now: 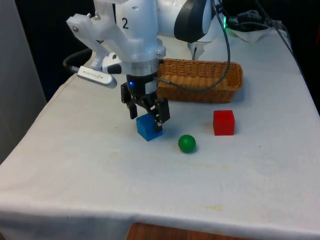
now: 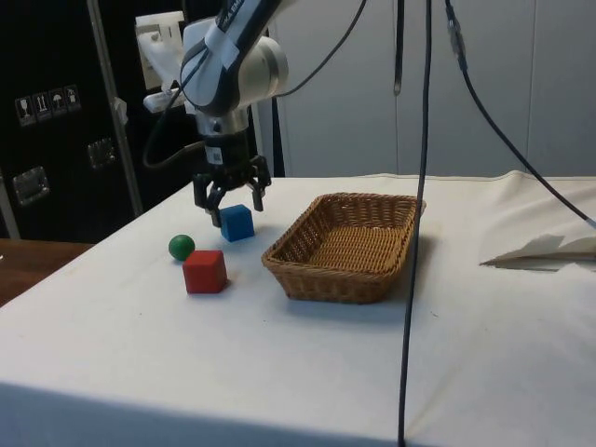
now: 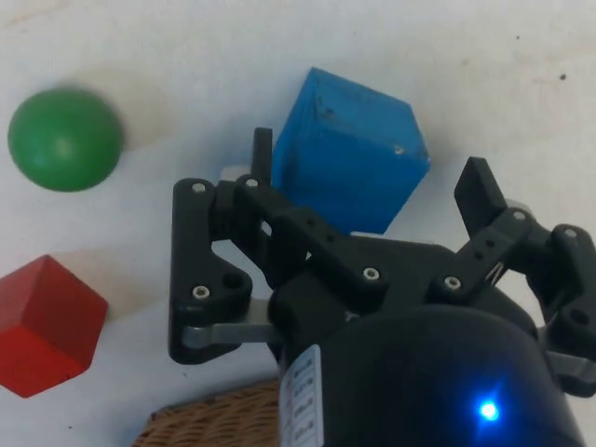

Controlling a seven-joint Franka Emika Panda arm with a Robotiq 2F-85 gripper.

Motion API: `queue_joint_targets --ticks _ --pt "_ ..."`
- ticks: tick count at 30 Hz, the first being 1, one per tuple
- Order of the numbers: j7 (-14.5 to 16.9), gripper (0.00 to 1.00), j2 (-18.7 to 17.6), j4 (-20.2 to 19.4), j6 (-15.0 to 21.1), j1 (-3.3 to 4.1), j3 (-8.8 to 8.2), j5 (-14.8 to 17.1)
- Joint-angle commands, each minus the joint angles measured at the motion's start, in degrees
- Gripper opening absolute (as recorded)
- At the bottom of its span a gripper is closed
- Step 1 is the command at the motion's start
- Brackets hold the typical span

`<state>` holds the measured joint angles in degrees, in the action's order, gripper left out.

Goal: Place all non-red objects into the basket.

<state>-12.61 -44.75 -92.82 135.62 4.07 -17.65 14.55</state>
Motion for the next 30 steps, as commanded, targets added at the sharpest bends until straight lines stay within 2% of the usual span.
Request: queue_joint_targets --ticks 1,3,4,5,7,9,13,14,15,16,23,24,25,30 --pt "0.23 1.0 -0.34 0.46 0.29 -0.4 0.46 0.63" --pt "0.23 1.0 -0.46 0.57 0.23 -0.4 0.4 0.8" --pt "0.0 1.0 -0.34 0.34 0.0 0.0 0.0 0.34" --pt "0.23 1.0 -0.52 0.63 0.23 -0.4 0.34 0.86" --pt "0.23 0.98 -0.52 0.57 0.23 -0.34 0.17 0.86" --pt "0.23 0.81 -0.52 0.52 0.23 -0.34 0.17 0.86" --pt "0.17 0.35 -0.52 0.52 0.23 -0.29 0.11 0.86" --pt "-0.06 0.24 -0.4 0.4 0.0 0.0 -0.17 0.52" --pt "0.17 0.24 -0.52 0.52 0.23 -0.29 0.06 0.86" --pt "0.17 0.04 -0.52 0.52 0.23 -0.29 0.06 0.92" --pt "0.17 0.04 -0.52 0.46 0.23 -0.29 0.06 0.92" --pt "-0.06 0.04 -0.4 0.46 0.0 0.0 -0.23 0.57" --pt "0.17 0.04 -0.52 0.52 0.17 -0.29 0.06 0.92" --pt "0.17 0.04 1.72 0.11 -1.55 0.17 -0.92 0.34"
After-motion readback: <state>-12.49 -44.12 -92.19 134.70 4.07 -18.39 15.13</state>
